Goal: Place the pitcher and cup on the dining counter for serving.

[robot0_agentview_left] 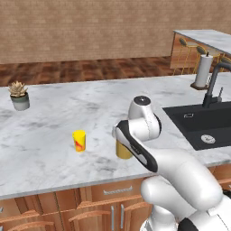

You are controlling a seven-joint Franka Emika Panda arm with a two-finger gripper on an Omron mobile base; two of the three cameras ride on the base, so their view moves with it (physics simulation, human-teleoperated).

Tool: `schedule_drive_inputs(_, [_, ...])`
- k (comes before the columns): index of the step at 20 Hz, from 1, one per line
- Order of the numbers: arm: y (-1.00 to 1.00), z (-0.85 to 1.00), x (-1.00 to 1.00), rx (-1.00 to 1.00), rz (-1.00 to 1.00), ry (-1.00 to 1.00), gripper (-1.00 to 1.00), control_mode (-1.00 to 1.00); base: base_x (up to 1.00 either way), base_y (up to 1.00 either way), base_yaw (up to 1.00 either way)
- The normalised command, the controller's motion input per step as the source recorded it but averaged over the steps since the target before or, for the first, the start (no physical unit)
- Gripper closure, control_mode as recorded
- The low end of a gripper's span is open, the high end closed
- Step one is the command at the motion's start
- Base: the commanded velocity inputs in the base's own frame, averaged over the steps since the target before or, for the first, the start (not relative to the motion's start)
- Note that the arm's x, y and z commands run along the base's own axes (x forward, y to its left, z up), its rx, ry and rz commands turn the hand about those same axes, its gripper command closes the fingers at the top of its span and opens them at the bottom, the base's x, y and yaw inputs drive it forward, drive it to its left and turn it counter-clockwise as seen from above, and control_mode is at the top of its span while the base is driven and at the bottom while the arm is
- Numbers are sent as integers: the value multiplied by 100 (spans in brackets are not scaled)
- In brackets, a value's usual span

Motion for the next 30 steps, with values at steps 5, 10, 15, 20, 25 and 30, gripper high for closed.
schedule_drive_inputs(5, [0, -18, 36, 0, -5, 0, -100, -100, 0, 0, 0])
schedule_drive_inputs(10, [6, -11, 30, 0, -4, 0, -100, -100, 0, 0, 0])
schedule_drive_inputs(15, [3, -14, 14, 0, -5, 0, -100, -100, 0, 0, 0])
schedule_drive_inputs(20, [0, -23, 0, 0, -9, 0, 100, -100, 0, 0, 0])
schedule_drive_inputs(25, [0, -1, 0, 0, 0, 0, 100, -100, 0, 0, 0])
schedule_drive_inputs(30, [-4, 1, -38, 0, 5, -8, 100, -100, 0, 0, 0])
